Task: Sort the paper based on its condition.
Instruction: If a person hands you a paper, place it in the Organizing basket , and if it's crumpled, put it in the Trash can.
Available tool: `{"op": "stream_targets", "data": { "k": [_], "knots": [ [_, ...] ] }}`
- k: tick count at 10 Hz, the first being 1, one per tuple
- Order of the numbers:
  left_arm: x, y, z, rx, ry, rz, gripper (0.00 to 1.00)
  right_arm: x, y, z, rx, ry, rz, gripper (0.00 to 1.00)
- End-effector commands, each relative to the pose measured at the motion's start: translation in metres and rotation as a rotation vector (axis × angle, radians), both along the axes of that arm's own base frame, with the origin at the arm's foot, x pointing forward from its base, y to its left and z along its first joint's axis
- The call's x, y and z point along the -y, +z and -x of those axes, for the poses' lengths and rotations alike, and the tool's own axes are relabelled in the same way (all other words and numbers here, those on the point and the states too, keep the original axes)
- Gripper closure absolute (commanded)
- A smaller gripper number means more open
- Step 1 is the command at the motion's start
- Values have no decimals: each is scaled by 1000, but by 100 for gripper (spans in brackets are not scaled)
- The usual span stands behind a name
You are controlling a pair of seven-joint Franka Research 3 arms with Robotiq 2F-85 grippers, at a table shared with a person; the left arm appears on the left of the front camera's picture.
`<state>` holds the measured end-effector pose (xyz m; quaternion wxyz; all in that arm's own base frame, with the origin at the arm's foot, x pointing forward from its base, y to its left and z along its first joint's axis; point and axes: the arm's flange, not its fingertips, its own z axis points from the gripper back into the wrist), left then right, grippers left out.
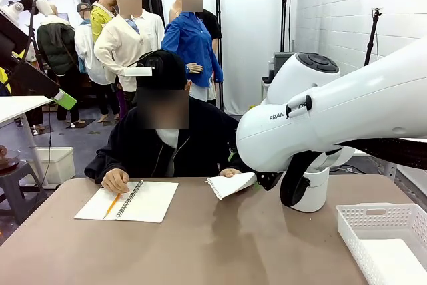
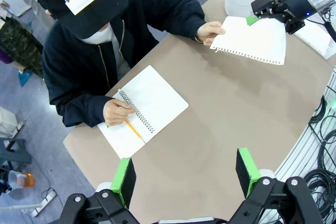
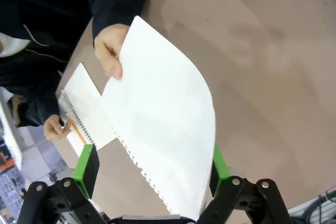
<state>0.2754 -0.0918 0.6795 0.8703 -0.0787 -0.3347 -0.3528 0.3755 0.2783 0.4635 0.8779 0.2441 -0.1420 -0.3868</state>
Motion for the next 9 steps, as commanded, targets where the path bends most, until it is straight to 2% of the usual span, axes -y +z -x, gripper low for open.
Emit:
{"op": "stream_targets", "data": {
  "k": [1,6,9],
  "knots": [
    [-1,0,1,-1,-1,-1,0,-2,-5,-5,6,-13,-9,0],
    [-1,0,1,-1,-1,-1,0,3,-3,-4,-5,-8,-4,0],
    [-1,0,1,-1,-1,-1,0,12,12,27,30,-48,39,0]
  ]
}}
